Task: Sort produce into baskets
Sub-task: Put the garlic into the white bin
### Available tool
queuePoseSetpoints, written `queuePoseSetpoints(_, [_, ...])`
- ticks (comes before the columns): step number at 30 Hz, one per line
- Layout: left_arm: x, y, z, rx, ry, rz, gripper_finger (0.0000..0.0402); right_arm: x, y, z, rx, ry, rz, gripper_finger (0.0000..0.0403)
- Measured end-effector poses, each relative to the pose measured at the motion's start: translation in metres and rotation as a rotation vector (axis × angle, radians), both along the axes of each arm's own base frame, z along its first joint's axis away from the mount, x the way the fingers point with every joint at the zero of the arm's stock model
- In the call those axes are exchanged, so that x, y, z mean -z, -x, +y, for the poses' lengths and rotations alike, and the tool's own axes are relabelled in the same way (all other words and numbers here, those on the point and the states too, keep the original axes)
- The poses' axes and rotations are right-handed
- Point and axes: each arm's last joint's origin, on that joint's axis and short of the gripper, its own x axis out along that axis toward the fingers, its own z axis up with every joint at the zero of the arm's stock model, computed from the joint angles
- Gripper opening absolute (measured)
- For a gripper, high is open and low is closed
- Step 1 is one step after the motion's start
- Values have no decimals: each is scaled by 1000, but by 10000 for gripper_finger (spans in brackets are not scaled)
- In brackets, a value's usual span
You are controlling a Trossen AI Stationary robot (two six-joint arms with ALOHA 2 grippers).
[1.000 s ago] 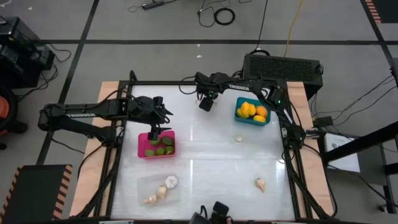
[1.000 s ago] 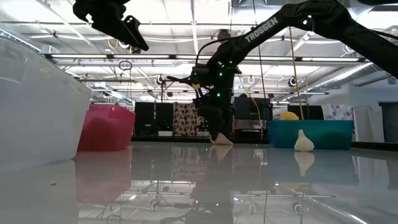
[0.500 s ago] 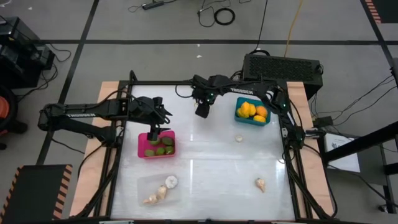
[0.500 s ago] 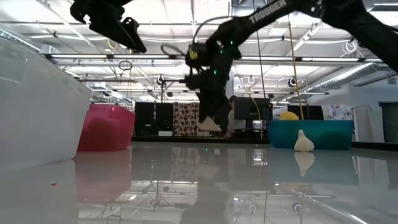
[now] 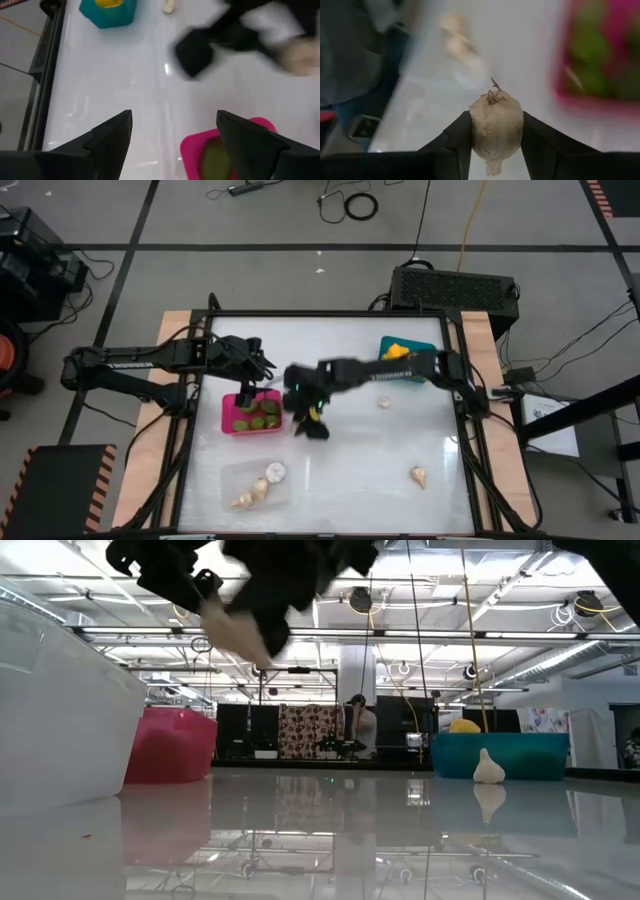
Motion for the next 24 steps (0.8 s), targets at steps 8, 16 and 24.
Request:
queuePoseSetpoints(8, [-1, -1, -1, 18, 15, -10, 296, -11, -16, 84, -223, 34, -368, 132])
queuePoseSetpoints(16, [-1, -1, -1, 24, 19, -19, 296, 19, -33, 124, -275, 1, -525, 132])
queuePoseSetpoints(24, [-1, -1, -1, 27, 22, -21, 296, 38, -48, 135, -215, -90, -621, 133])
